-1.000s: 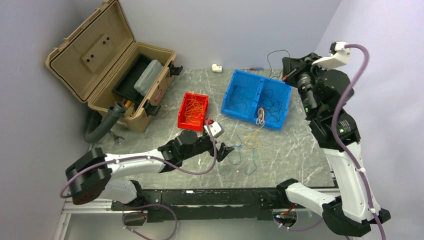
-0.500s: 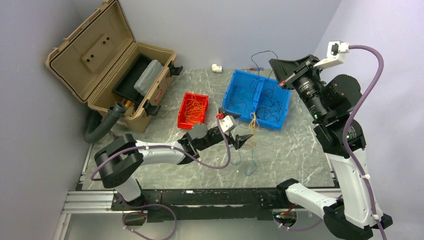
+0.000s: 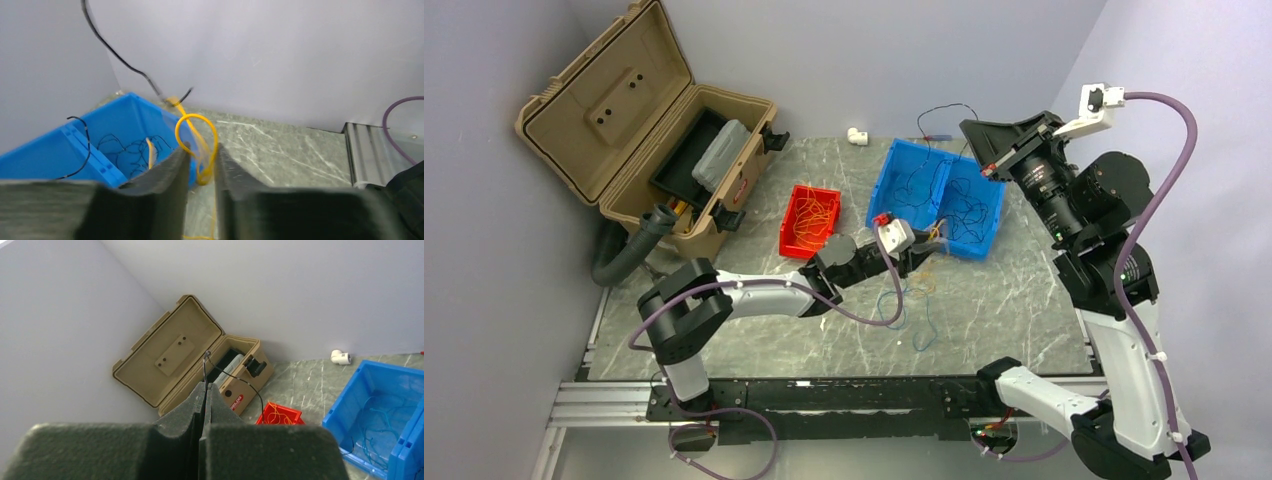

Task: Untangle the cables
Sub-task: Untie the cable.

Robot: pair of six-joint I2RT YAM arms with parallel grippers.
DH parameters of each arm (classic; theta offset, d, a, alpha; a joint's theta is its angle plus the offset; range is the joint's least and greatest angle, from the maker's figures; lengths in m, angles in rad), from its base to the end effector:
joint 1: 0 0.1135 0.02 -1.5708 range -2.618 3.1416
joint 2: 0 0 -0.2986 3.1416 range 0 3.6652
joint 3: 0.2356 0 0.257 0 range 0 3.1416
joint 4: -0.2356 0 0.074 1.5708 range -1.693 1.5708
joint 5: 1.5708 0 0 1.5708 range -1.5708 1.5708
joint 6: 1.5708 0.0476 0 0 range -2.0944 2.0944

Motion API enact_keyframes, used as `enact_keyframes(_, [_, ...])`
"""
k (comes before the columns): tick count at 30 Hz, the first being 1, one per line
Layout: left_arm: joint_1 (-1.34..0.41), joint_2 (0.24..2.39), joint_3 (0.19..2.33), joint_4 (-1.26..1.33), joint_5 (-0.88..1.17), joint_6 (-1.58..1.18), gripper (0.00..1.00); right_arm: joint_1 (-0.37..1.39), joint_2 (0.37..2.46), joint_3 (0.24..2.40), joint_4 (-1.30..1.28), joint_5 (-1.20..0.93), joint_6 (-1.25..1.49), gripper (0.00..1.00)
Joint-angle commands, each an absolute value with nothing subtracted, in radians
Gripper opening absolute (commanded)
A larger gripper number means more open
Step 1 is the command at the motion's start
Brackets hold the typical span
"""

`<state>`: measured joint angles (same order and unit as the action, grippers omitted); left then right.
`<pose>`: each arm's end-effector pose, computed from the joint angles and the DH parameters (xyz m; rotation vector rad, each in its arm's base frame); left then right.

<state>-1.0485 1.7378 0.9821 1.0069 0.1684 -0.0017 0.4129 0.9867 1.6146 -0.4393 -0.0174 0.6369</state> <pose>0.1975 -0.3591 0.3103 0.8225 1.1239 -0.9958 0.1295 0.0576 0.5807 0.1459 1.4326 0.8832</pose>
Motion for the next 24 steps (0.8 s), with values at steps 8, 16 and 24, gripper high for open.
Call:
enact_keyframes(8, [-1.052, 1.694, 0.863, 1.12, 0.09, -0.095, 0.0, 0.41, 0.934, 1.612, -0.383, 0.154, 0.597, 0.0])
enact_keyframes(16, [-1.054, 1.523, 0.542, 1.129, 0.048, -0.199, 0.0, 0.409, 0.956, 1.678, -0.376, 0.357, 0.478, 0.0])
enact_keyframes(24, [-1.054, 1.116, 0.418, 0.657, -0.055, -0.19, 0.0, 0.41, 0.959, 1.592, -0.35, 0.472, 0.408, 0.0])
